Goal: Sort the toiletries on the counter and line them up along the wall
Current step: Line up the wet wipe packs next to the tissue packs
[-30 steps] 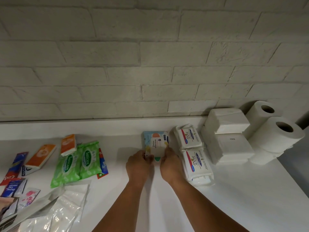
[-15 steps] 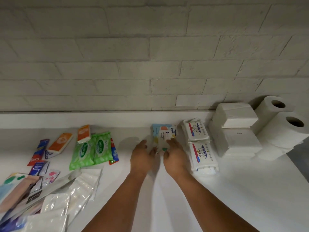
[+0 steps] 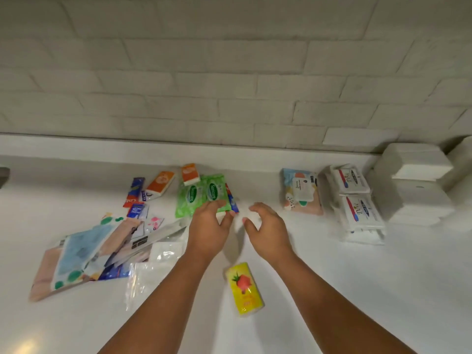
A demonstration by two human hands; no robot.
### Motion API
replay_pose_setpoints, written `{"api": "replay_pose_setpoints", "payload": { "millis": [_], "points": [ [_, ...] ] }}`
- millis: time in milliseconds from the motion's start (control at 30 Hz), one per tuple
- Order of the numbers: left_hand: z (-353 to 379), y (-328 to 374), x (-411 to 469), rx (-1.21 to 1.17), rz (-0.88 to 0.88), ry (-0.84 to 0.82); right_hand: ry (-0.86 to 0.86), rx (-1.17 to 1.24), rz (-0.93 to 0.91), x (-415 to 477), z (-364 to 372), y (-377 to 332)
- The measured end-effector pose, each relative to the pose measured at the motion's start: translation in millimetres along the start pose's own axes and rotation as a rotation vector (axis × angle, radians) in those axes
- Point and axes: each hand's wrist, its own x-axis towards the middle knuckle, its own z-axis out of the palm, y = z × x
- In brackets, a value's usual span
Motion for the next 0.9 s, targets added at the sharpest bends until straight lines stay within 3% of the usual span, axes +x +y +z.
{"api": "replay_pose_setpoints", "payload": {
  "millis": [367, 500, 600, 767, 900],
  "points": [
    [-136, -133, -22, 0.226, -0.017, 0.028, -0.182, -0.048, -0.125, -39, 131, -106],
    [-170, -187, -26, 0.455, -0.041, -0.084, -0.284, -0.095, -0.153, -42, 180, -141],
    [-187, -213, -34, 0.450, -0.079, -0.087, -0.368, -0.141, -0.177, -41, 211, -164],
    [-203, -237, -35, 0.400, -0.148, 0.014, -0.380, -0.166, -0.068, -30, 248, -188],
    [-212, -247, -23, 0.467, -0.240, -0.084, -0.428, -0.148, 0.089, -28, 262, -197]
  ]
}}
